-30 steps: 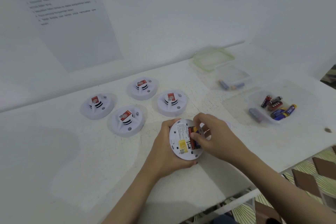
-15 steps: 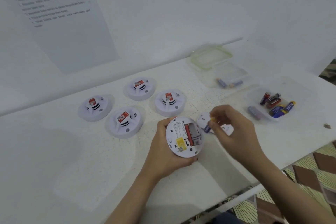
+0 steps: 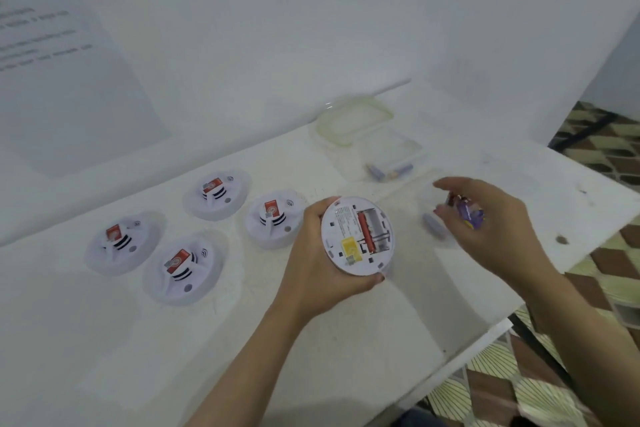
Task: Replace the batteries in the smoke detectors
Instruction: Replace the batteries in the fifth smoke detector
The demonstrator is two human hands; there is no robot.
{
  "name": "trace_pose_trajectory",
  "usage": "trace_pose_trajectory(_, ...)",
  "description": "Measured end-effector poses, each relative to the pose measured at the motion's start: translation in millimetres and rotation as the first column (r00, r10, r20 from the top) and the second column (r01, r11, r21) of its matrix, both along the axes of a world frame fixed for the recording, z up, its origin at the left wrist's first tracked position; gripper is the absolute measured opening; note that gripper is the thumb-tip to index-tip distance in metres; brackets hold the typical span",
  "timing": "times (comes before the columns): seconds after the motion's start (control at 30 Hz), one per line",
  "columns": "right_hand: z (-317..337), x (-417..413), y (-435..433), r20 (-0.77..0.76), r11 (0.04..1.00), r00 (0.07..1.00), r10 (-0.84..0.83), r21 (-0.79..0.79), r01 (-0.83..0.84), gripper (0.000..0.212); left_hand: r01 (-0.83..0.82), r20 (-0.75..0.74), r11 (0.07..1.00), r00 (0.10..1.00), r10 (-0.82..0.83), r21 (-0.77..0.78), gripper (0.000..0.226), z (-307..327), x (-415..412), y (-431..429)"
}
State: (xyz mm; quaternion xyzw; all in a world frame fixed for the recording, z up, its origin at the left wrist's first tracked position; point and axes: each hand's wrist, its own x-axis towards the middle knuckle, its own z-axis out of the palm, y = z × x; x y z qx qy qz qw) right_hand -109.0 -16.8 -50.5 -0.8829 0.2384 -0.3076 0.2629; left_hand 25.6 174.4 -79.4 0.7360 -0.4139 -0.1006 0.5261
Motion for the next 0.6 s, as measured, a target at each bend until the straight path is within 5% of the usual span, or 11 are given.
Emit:
trace_pose_trajectory(0.17,10.8,10.1,2.1,-0.186,0.925,0.917,0.352,-0.079,-0.371,0.05,0.054,0.023,0.998,0.998,-0.054,0.028,0.096,9.5,1.1,-28.3)
trace_pose_trajectory(0.3,15.9,18.6,-9.6,-0.309,0.89,0.871,0.383,-0.129,-0.437,0.056,0.075,0.03,0.995,0.997,-0.077,0.066,0.094,18.6,4.9,-45.7)
trace_pose_trajectory(0.47,18.4,26.1,-21.6,-0.36,0.76,0.859,0.363,-0.419,-0.497,0.053,0.125,0.055,0.982,0.989,-0.134,0.145,0.089,27.4,9.8,-60.8)
trace_pose_trajectory(0.6,20.0,31.9,-33.2,-0.364,0.715,0.839,0.404,-0.446,-0.538,0.052,0.128,0.041,0.978,0.99,-0.137,0.164,0.087,30.3,12.8,-71.1)
